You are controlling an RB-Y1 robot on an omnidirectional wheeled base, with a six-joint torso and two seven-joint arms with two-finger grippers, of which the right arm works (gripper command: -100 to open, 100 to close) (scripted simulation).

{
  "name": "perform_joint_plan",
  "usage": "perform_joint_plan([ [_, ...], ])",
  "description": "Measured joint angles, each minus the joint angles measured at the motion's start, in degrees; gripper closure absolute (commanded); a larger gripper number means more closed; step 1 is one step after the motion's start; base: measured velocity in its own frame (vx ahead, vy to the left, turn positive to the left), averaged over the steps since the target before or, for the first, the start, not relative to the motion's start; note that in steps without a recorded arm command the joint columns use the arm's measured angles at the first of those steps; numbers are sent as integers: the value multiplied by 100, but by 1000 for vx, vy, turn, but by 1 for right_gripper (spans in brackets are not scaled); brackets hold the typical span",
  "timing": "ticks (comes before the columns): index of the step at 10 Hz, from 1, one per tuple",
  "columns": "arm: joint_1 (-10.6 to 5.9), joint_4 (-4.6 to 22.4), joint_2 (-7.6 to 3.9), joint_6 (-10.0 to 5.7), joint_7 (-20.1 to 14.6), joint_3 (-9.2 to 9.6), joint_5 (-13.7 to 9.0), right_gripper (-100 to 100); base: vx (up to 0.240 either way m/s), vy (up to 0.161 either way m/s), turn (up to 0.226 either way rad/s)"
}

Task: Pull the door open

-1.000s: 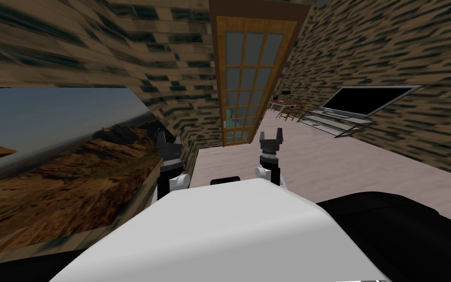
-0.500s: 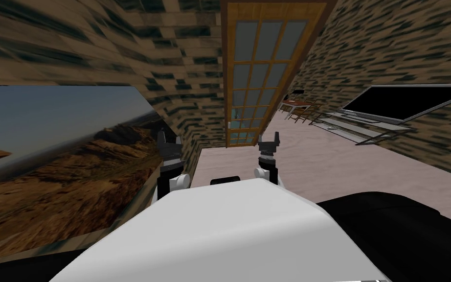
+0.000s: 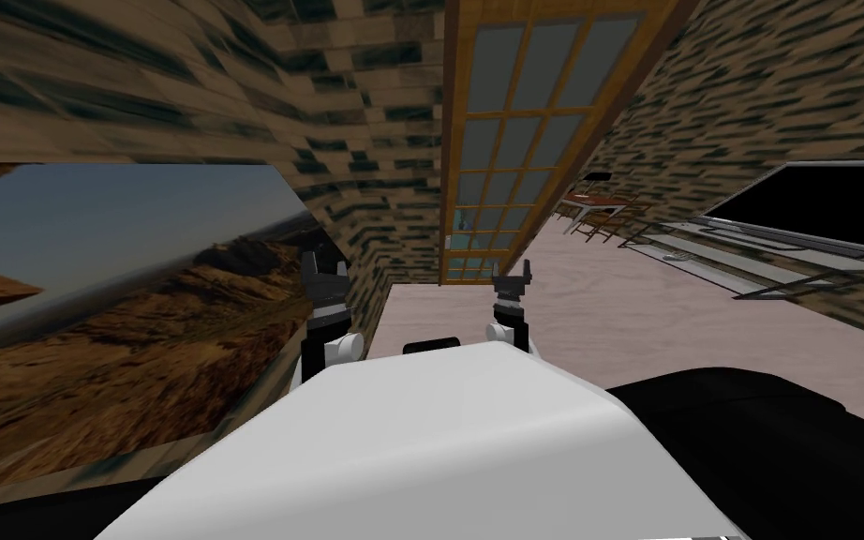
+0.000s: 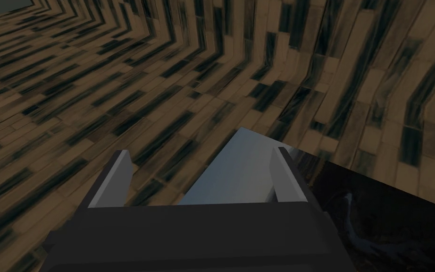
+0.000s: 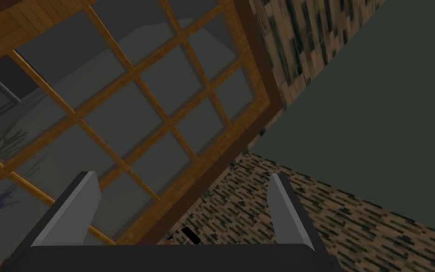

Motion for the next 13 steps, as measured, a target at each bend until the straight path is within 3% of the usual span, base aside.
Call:
perform_joint_plan([
  [13, -257, 1712, -344, -513, -1379, 122, -1340, -100, 98, -21, 174],
])
